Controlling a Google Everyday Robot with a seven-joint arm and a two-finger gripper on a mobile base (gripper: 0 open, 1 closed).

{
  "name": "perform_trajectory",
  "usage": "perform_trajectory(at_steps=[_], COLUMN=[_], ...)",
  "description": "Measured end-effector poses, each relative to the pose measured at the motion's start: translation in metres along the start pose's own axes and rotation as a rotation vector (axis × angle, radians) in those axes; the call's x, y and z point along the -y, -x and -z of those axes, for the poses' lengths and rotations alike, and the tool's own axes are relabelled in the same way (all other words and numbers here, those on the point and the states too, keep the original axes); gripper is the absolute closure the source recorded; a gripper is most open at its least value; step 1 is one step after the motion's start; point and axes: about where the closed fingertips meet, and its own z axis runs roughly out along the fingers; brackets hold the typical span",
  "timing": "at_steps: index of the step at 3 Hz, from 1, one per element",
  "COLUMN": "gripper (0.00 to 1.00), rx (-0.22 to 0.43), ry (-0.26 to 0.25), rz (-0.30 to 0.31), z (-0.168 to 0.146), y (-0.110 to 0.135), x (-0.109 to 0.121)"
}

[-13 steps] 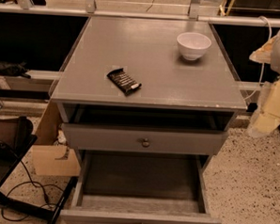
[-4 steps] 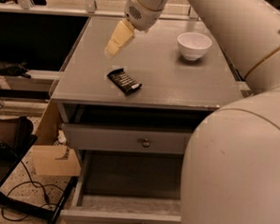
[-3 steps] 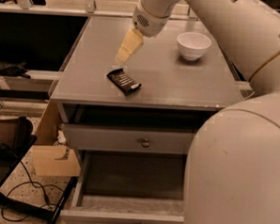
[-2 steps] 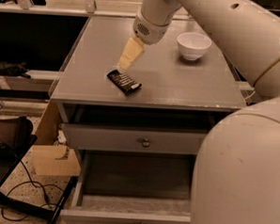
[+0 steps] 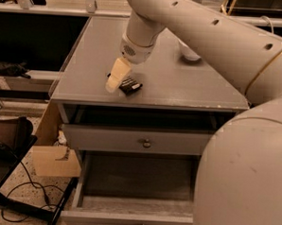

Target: Place rxbar chocolate into middle drawer

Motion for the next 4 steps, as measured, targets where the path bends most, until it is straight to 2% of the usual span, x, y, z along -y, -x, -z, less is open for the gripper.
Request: perform_trajectory(at_steps=[1,2,4], gripper=[0.00,0.27,0.73], rx=[-0.022,-0.033,-0.034], ry=[0.025,0.045,0.045], rz=[0.006,0.006,0.006], z=[-0.030,-0.051,-0.045], y=[0.006,0.012,0.015], x=[-0.007,-0.003,-0.002])
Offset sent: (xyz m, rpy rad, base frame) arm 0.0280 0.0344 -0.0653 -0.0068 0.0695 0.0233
